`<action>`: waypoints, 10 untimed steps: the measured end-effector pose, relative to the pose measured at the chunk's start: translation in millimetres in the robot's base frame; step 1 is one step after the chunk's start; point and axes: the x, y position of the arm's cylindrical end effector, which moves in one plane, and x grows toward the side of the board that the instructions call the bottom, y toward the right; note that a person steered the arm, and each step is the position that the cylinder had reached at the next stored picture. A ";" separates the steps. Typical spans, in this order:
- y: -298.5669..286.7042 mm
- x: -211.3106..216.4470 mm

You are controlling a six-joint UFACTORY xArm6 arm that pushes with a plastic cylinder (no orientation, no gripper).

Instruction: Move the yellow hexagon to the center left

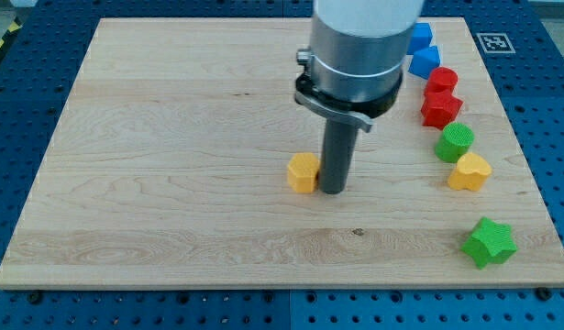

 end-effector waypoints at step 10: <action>-222.4 -55.4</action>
